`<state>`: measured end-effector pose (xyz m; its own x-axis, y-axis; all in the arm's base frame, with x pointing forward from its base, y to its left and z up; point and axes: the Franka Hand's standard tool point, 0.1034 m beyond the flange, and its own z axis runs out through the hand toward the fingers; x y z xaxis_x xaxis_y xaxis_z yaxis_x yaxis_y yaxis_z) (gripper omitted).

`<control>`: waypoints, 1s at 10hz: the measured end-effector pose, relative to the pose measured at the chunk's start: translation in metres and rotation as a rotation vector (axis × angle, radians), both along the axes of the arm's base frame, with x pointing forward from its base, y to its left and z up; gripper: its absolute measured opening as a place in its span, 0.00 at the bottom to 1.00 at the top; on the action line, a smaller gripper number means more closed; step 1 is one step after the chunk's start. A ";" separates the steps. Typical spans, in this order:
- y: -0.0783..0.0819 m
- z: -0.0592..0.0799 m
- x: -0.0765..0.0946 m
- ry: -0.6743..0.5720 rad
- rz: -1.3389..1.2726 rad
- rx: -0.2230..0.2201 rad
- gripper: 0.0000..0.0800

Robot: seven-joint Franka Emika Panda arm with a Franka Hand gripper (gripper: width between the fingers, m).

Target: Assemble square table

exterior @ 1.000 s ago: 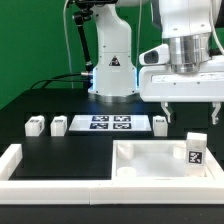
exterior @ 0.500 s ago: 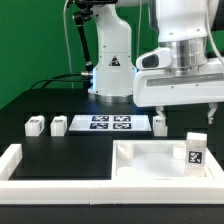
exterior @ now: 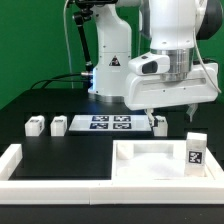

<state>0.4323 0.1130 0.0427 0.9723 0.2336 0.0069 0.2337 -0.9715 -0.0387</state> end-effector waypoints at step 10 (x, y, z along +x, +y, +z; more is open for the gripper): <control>-0.005 -0.012 -0.043 0.655 -0.132 -0.083 0.81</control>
Offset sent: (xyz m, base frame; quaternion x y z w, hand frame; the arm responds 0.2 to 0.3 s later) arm -0.0057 -0.0208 -0.0005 0.0231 -0.2132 0.0630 0.9747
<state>0.3891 0.1075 0.0309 0.7902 0.0865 -0.6067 0.0664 -0.9962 -0.0556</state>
